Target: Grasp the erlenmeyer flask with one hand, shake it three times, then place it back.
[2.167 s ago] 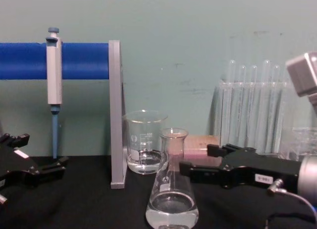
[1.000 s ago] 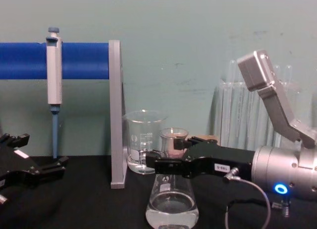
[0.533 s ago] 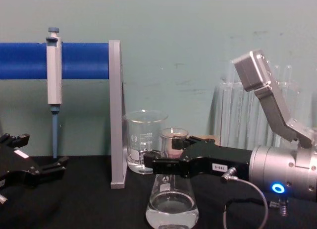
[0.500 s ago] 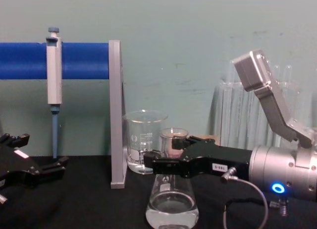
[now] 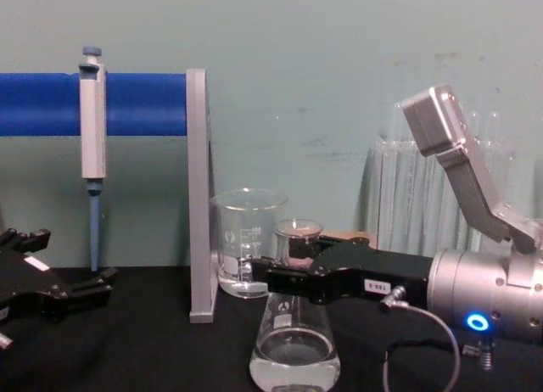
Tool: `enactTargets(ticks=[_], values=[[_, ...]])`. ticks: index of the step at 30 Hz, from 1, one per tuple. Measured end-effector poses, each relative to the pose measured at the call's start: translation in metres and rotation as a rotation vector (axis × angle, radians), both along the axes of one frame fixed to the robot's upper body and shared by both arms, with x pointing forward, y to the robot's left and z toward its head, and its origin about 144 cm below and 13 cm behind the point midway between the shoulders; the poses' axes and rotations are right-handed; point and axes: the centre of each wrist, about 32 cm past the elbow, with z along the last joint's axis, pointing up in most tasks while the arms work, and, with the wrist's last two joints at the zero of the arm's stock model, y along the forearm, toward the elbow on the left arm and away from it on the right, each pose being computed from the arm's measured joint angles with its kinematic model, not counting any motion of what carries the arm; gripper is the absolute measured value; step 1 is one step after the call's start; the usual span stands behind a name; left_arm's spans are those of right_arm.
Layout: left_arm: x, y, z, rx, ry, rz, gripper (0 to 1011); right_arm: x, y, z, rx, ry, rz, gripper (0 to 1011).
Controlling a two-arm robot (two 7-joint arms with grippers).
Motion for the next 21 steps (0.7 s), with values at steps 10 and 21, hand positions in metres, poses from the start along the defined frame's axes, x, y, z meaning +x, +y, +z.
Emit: enactTargets(ticks=[10,21], values=[[0.0,0.0,0.0,0.0,0.0,0.0,1001,-0.0002,-0.0003,-0.0001,0.001,0.001,-0.001,462],[0.0,0.0,0.0,0.0,0.0,0.0,1001,-0.0012,-0.0012,0.0009,0.005,0.004,-0.002,456]])
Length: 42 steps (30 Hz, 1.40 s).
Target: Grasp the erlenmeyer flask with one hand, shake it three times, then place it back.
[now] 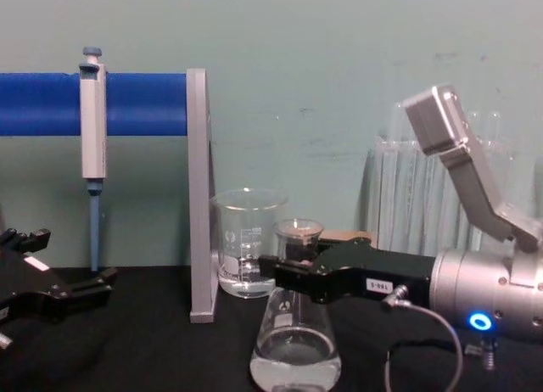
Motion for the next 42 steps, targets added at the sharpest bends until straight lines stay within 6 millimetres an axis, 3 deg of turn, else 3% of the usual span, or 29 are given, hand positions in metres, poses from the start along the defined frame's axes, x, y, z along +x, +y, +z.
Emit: enactTargets(ticks=[8,25,42], values=[[0.0,0.0,0.0,0.0,0.0,0.0,1001,-0.005,-0.005,0.016,0.021,-0.016,-0.013,456],[0.0,0.0,0.0,0.0,0.0,0.0,1001,-0.027,-0.019,0.078,0.03,-0.071,-0.058,456],[0.0,0.0,0.0,0.0,0.0,0.0,1001,-0.036,-0.027,0.098,0.04,-0.112,-0.082,456]])
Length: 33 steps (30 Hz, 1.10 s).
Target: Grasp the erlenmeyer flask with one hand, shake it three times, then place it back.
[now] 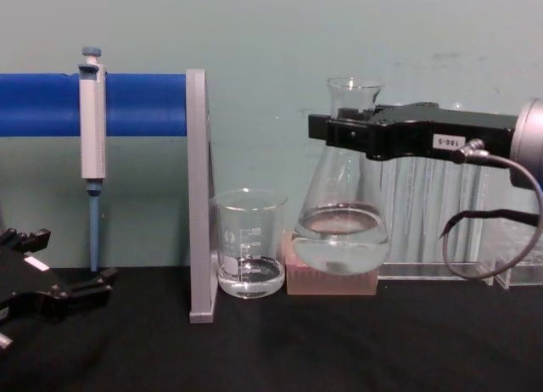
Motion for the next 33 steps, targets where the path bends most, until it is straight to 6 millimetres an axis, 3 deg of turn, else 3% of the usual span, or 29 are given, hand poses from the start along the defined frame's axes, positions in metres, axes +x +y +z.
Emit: enactTargets(ticks=[33], values=[[0.0,0.0,0.0,0.0,0.0,0.0,1001,0.0056,0.0036,-0.0044,-0.007,0.018,0.012,456]])
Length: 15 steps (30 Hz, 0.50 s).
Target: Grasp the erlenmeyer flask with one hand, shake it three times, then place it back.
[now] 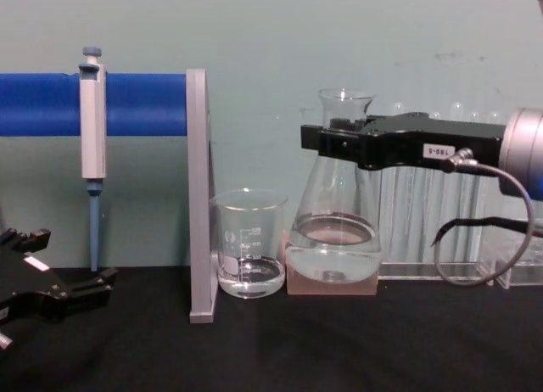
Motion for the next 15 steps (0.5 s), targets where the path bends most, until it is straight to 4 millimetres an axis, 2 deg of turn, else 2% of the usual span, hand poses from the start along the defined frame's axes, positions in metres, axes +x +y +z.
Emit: enactTargets(ticks=[15], values=[[0.0,0.0,0.0,0.0,0.0,0.0,1001,-0.0042,0.0033,-0.0021,-0.002,-0.011,0.134,456]])
